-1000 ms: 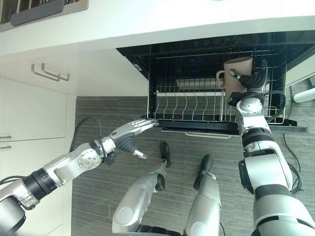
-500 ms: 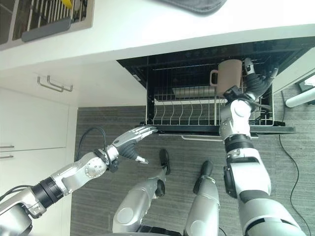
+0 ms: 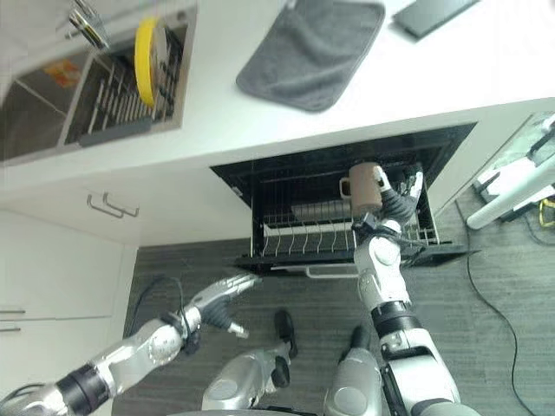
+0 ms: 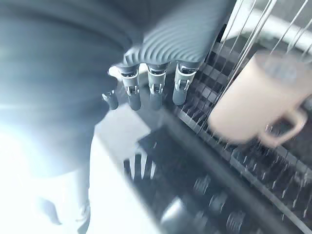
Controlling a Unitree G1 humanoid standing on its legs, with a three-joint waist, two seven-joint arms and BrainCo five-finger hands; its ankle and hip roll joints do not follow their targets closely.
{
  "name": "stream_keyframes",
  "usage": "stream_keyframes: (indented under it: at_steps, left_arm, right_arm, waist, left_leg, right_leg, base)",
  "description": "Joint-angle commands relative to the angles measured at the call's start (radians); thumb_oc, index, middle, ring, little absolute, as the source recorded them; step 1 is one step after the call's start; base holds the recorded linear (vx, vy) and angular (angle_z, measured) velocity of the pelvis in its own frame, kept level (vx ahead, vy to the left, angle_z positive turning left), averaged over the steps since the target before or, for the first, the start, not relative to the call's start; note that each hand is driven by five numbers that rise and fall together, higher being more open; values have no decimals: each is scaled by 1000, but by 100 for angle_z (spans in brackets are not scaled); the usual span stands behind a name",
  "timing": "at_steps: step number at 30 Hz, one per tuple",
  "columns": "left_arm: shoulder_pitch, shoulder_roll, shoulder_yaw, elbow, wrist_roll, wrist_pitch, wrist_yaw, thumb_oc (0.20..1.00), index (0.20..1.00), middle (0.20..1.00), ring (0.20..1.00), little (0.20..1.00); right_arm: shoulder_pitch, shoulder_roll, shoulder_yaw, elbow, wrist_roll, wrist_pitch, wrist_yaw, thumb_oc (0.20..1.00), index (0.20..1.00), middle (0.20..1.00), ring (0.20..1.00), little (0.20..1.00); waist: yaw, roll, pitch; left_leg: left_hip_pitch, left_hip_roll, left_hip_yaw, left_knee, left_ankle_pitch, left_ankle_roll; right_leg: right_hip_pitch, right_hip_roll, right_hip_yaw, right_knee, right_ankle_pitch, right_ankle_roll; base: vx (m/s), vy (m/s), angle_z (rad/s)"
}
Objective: Place the dishes in the dishwasher.
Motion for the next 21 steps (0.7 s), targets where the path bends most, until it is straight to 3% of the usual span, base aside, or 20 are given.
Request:
stream_keyframes:
  at_steps: [1, 3, 4, 6, 7, 8, 10, 13, 14, 16, 19, 21]
  left_arm:
    - [-9, 13, 45, -26, -22, -8, 47, 1000, 1000, 1000, 1000, 1000]
    - [15, -2, 78, -14, -46, 3, 66, 1000, 1000, 1000, 1000, 1000]
    - [35, -13, 120, -6, -78, 17, 128, 1000, 1000, 1000, 1000, 1000]
    - [40, -19, 148, -7, -108, 15, 158, 1000, 1000, 1000, 1000, 1000]
    - [47, -26, 201, -15, -145, 11, 207, 1000, 1000, 1000, 1000, 1000]
    - [47, -27, 233, -12, -167, -3, 231, 1000, 1000, 1000, 1000, 1000]
    - [43, -56, 357, 4, -232, -92, 272, 1000, 1000, 1000, 1000, 1000]
    - [59, -86, 475, -33, -356, -184, 227, 1000, 1000, 1000, 1000, 1000]
    - [69, -108, 523, -56, -439, -249, 182, 1000, 1000, 1000, 1000, 1000]
    - [91, -142, 581, -103, -538, -316, 108, 1000, 1000, 1000, 1000, 1000]
    - [110, -205, 661, -166, -725, -406, 11, 1000, 1000, 1000, 1000, 1000]
    - [107, -218, 678, -171, -776, -431, -10, 1000, 1000, 1000, 1000, 1000]
  right_arm:
    - [12, 26, 17, -88, -7, -29, 128, 1000, 1000, 1000, 1000, 1000]
    - [80, 29, 45, -156, 3, -25, 193, 1000, 1000, 1000, 1000, 1000]
    - [151, 23, 71, -225, -35, -38, 243, 1000, 1000, 1000, 1000, 1000]
    - [182, 11, 81, -263, -82, -56, 257, 1000, 1000, 1000, 1000, 1000]
    - [225, -17, 91, -322, -212, -83, 323, 1000, 1000, 1000, 1000, 1000]
    - [246, -48, 102, -368, -257, -91, 348, 1000, 1000, 1000, 1000, 1000]
    - [304, -114, 89, -488, -241, -86, 446, 1000, 1000, 1000, 1000, 1000]
    - [341, -137, 57, -554, -146, -84, 595, 1000, 1000, 1000, 1000, 1000]
    - [351, -139, 45, -572, -101, -81, 649, 1000, 1000, 1000, 1000, 1000]
    - [361, -130, 22, -588, -52, -66, 718, 1000, 1000, 1000, 1000, 1000]
    - [364, -116, -22, -594, -41, -85, 714, 1000, 1000, 1000, 1000, 1000]
    - [364, -112, -36, -593, -41, -82, 712, 1000, 1000, 1000, 1000, 1000]
  waist:
    - [8, -80, -52]
    - [9, -92, -91]
    - [9, -102, -129]
    - [8, -106, -141]
    - [8, -111, -158]
    - [8, -115, -168]
    - [10, -133, -193]
    - [17, -153, -208]
    - [24, -162, -212]
    - [35, -172, -216]
    - [48, -188, -224]
    - [48, -191, -224]
  left_leg:
    - [71, 70, 64, 132, -186, -65]
    - [94, 75, 61, 128, -191, -66]
    - [111, 82, 58, 121, -189, -68]
    - [121, 84, 55, 116, -188, -68]
    - [131, 89, 48, 108, -186, -68]
    - [135, 92, 44, 104, -181, -69]
    - [148, 100, 25, 102, -178, -76]
    - [154, 106, 8, 101, -174, -83]
    - [157, 109, 1, 100, -172, -85]
    - [162, 114, -11, 100, -172, -90]
    - [159, 122, -28, 90, -157, -97]
    - [157, 124, -33, 90, -155, -101]
  right_leg:
    - [88, -54, -28, -154, 49, 63]
    - [119, -47, -34, -164, 40, 60]
    - [141, -41, -37, -176, 39, 57]
    - [153, -39, -40, -181, 38, 54]
    - [166, -33, -42, -188, 36, 50]
    - [170, -31, -44, -192, 38, 46]
    - [193, -24, -53, -198, 35, 40]
    - [208, -18, -64, -203, 34, 36]
    - [215, -17, -70, -208, 36, 34]
    - [226, -12, -77, -212, 36, 32]
    - [228, 1, -85, -223, 45, 26]
    - [227, 6, -82, -224, 44, 24]
  base:
    - [0, -63, 20]
    - [6, -48, 4]
    - [3, -39, -3]
    - [-25, -33, -2]
    - [-52, -37, 0]
    - [-51, -73, 10]
    - [-22, -88, 20]
    - [-9, -97, 10]
    - [8, -96, 12]
    - [9, -109, 21]
    - [-13, -118, 23]
    - [-10, -77, 20]
